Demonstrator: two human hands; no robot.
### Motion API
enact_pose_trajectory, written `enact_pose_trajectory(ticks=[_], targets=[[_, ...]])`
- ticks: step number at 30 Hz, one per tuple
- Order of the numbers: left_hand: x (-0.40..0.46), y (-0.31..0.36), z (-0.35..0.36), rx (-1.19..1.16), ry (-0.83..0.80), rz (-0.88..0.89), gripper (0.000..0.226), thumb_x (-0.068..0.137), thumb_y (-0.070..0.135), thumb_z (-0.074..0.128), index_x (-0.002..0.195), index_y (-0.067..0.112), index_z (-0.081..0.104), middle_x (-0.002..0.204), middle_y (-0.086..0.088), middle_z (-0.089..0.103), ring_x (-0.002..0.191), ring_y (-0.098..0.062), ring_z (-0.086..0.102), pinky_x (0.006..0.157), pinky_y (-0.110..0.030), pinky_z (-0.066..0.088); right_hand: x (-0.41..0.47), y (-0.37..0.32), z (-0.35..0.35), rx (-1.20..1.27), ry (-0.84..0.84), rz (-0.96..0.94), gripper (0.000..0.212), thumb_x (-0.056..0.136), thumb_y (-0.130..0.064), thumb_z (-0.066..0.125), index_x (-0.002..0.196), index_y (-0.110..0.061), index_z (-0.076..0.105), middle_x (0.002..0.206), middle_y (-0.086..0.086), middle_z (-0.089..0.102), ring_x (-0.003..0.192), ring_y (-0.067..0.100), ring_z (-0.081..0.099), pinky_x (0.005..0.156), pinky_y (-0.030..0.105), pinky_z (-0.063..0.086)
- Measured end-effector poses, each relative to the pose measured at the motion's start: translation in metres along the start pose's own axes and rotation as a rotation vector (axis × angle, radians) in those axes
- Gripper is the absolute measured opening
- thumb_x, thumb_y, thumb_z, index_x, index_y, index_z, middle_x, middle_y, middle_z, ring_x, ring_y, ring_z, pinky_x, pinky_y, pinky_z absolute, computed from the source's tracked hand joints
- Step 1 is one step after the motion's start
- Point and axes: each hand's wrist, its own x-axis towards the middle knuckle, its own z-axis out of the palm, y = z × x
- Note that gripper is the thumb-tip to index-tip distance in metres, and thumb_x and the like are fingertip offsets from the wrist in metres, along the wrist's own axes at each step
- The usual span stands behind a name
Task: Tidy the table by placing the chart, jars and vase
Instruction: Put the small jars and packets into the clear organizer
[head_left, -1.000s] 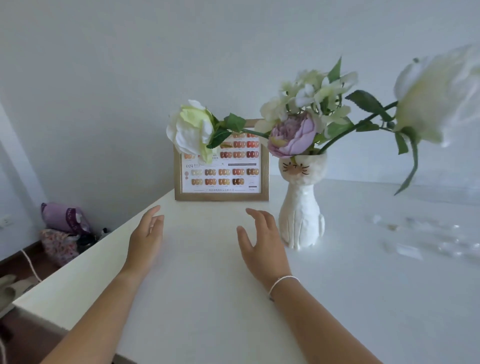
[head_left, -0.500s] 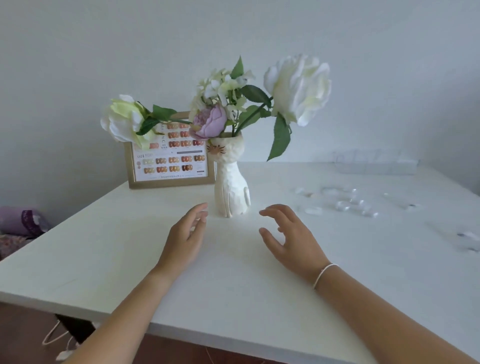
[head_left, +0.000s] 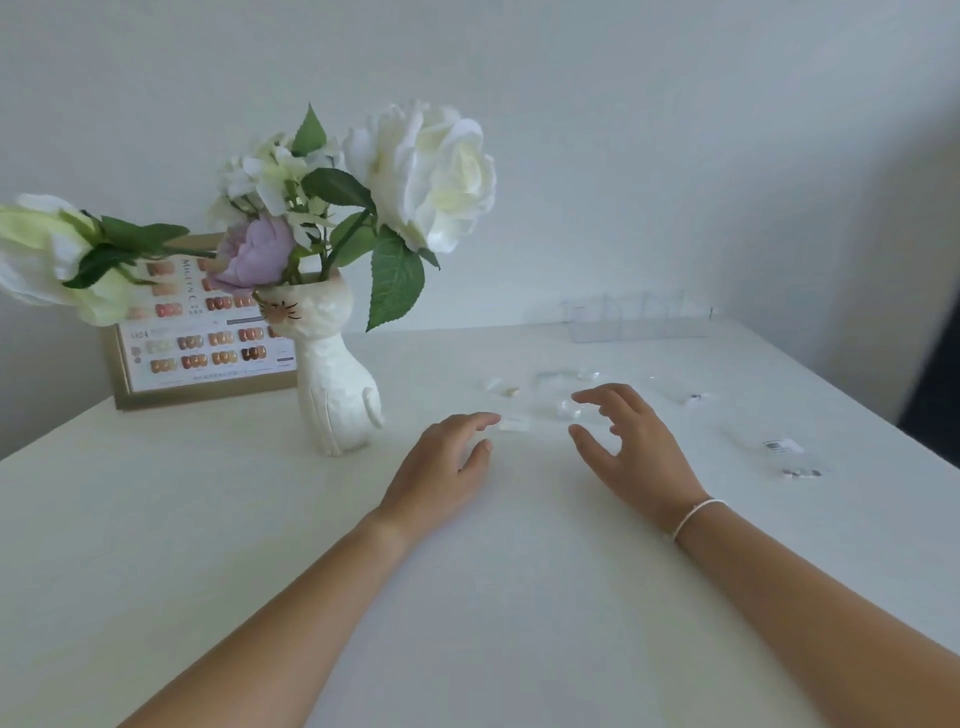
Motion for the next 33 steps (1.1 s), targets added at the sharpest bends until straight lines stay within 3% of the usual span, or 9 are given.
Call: enact_pose_trajectory(ticks=[6,13,17,21,24,28,33], targets=[[0.045,0.004,0.028,0.238,-0.053,0.001,0.038,0.089,0.026,0.048,0.127,0.027,0.052,0.133,0.003,0.054,0.118,-0.024,0.049,0.099,-0.034,0.036,0.02,0.027,-0.005,0.021,0.019,0.014,0.026,0.084,-0.024,0.059,0.11,-0.023,0.058,0.105,-0.011,0.052,0.101,0.014,0.053,0.084,0.027,0.044],[0.068,-0.014,0.038,0.226,-0.024,-0.051,0.027,0.087,0.032,0.052,0.112,0.028,0.063,0.114,0.003,0.06,0.11,-0.022,0.048,0.092,-0.026,0.033,0.073,0.051,0.0,-0.115,-0.057,-0.014,0.023,0.086,-0.026,0.054,0.108,-0.026,0.059,0.093,-0.009,0.058,0.089,0.012,0.049,0.077,0.019,0.035],[0.07,-0.016,0.037,0.143,-0.013,-0.056,0.028,0.086,0.026,0.056,0.114,0.027,0.061,0.097,0.007,0.052,0.103,-0.018,0.046,0.091,-0.025,0.035,0.116,0.052,0.015,-0.182,-0.14,-0.006,0.022,0.086,-0.021,0.053,0.106,-0.023,0.063,0.101,-0.001,0.066,0.093,0.016,0.05,0.079,0.023,0.036],[0.071,-0.02,0.035,0.066,-0.007,-0.077,0.029,0.086,0.02,0.056,0.114,0.027,0.061,0.095,0.009,0.048,0.1,-0.015,0.046,0.086,-0.021,0.034,0.146,0.049,0.034,-0.317,-0.436,0.075,0.03,0.083,-0.026,0.057,0.113,-0.028,0.06,0.119,-0.005,0.062,0.114,0.018,0.05,0.101,0.035,0.037],[0.071,-0.022,0.035,0.031,0.007,-0.08,0.03,0.085,0.017,0.056,0.113,0.027,0.061,0.089,0.012,0.048,0.093,-0.012,0.047,0.079,-0.016,0.034,0.152,0.05,0.042,-0.344,-0.632,0.184,0.04,0.075,-0.035,0.066,0.114,-0.028,0.059,0.12,-0.007,0.06,0.109,0.015,0.052,0.103,0.039,0.038],[0.07,-0.022,0.031,-0.085,0.041,-0.117,0.025,0.083,0.012,0.057,0.101,0.027,0.067,0.078,0.013,0.052,0.07,0.002,0.05,0.064,0.0,0.034,0.152,0.05,0.042,-0.371,-0.586,0.143,0.029,0.075,-0.029,0.067,0.103,-0.025,0.063,0.114,-0.005,0.063,0.108,0.017,0.054,0.097,0.037,0.039],[0.068,-0.015,0.026,-0.199,0.074,-0.115,0.033,0.082,0.004,0.052,0.086,0.035,0.065,0.072,0.011,0.052,0.056,0.006,0.048,0.054,-0.002,0.035,0.143,0.052,0.043,-0.35,-0.505,0.086,0.015,0.078,-0.016,0.061,0.092,-0.02,0.064,0.105,-0.001,0.067,0.099,0.022,0.059,0.088,0.032,0.043]])
